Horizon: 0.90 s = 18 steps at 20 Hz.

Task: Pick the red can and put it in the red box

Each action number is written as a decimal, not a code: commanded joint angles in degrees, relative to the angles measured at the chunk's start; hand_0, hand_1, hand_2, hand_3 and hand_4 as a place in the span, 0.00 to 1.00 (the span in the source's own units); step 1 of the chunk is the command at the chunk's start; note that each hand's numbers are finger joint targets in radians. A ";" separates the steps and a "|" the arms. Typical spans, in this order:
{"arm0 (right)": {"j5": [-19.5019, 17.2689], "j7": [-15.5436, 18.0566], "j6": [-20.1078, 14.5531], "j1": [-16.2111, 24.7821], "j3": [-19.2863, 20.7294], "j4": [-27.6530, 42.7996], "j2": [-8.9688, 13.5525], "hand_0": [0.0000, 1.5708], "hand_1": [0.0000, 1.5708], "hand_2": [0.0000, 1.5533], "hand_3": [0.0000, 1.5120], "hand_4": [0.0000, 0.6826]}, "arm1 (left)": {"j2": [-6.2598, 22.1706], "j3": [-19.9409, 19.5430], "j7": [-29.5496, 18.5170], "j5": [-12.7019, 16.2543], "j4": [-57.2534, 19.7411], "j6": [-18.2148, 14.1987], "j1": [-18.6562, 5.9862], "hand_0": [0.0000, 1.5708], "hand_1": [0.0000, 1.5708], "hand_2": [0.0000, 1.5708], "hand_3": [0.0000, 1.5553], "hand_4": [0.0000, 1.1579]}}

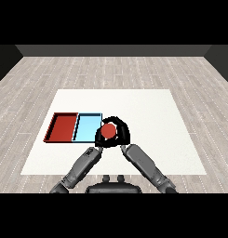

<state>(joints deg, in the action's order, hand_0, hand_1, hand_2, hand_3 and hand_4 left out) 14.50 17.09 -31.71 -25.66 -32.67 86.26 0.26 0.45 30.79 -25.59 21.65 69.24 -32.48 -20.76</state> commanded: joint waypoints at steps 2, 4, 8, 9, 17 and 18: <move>-3.69 -3.93 1.03 0.52 0.87 -1.12 -0.12 0.00 0.00 0.00 0.00 0.00 | -0.43 -0.21 -2.54 1.21 1.33 -0.02 -1.00 1.00 1.00 1.00 0.97 0.99; -5.33 -4.99 0.46 1.73 0.37 -0.24 -0.25 0.00 0.00 0.00 0.00 0.00 | -0.43 -2.71 -2.34 -0.16 0.14 2.05 -1.53 1.00 1.00 1.00 0.97 0.99; -2.18 -2.79 4.34 1.83 3.38 -2.70 -0.23 0.00 0.00 0.00 0.00 0.00 | -0.44 0.51 -3.25 -1.11 0.63 -3.13 0.64 1.00 1.00 1.00 0.97 0.98; -0.54 -1.79 4.29 -1.30 4.50 -6.23 -0.24 0.00 0.00 0.00 0.00 0.00 | -0.44 3.18 -0.56 -0.78 3.08 -6.74 -0.46 1.00 1.00 1.00 0.96 0.98; -0.91 -4.68 -1.49 -1.79 0.55 -1.84 -0.25 0.00 0.00 0.00 0.00 0.00 | -0.44 1.28 -2.54 -1.15 1.35 -4.28 0.25 1.00 1.00 1.00 0.95 0.98; -3.15 -5.07 4.70 6.64 3.41 5.67 2.89 0.00 0.00 0.00 0.00 0.00 | -0.43 1.21 -0.49 -0.27 1.58 -6.31 -2.27 1.00 1.00 1.00 0.95 0.98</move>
<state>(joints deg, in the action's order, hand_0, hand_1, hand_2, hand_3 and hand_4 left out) 11.62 12.13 -29.93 -24.28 -30.20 86.75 0.81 0.46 31.72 -27.77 21.71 68.40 -36.80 -21.77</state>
